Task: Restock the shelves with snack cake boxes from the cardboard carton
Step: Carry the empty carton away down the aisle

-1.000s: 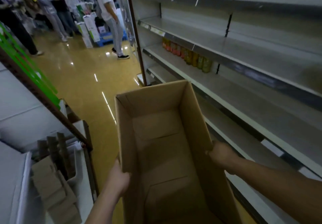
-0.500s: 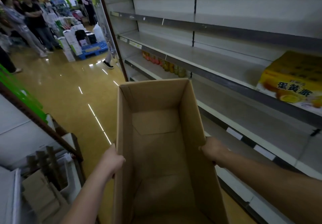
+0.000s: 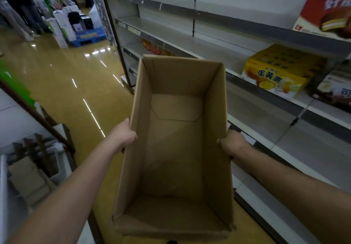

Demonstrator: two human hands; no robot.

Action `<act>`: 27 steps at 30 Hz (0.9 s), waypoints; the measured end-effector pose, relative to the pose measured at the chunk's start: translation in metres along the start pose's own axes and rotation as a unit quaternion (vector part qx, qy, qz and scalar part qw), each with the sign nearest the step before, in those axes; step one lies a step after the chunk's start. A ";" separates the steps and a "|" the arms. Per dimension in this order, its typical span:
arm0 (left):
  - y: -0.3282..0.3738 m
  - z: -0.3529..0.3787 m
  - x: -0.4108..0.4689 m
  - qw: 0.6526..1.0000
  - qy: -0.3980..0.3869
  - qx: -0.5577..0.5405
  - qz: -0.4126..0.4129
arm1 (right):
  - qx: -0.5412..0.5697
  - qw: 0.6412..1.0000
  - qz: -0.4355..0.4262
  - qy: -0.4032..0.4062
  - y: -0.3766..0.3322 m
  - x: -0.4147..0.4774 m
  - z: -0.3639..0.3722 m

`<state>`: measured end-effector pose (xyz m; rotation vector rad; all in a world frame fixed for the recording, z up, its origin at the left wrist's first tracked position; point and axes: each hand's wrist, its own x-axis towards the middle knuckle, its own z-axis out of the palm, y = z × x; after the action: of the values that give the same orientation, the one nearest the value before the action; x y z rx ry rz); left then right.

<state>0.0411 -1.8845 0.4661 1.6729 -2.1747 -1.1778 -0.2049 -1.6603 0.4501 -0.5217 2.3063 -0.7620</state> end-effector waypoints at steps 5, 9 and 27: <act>0.013 0.021 -0.023 0.999 -0.024 0.017 0.032 | 0.043 0.998 0.030 0.028 0.034 -0.030 -0.019; 0.026 0.038 -0.043 0.997 -0.051 0.035 0.053 | 0.051 0.996 0.041 0.053 0.062 -0.054 -0.035; 0.094 0.135 -0.137 0.969 -0.161 0.100 0.156 | 0.095 0.979 0.106 0.146 0.198 -0.155 -0.091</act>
<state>-0.0539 -1.6940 0.4811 1.1985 -2.7101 -1.2434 -0.1887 -1.3938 0.4499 -0.0769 2.4689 -0.9947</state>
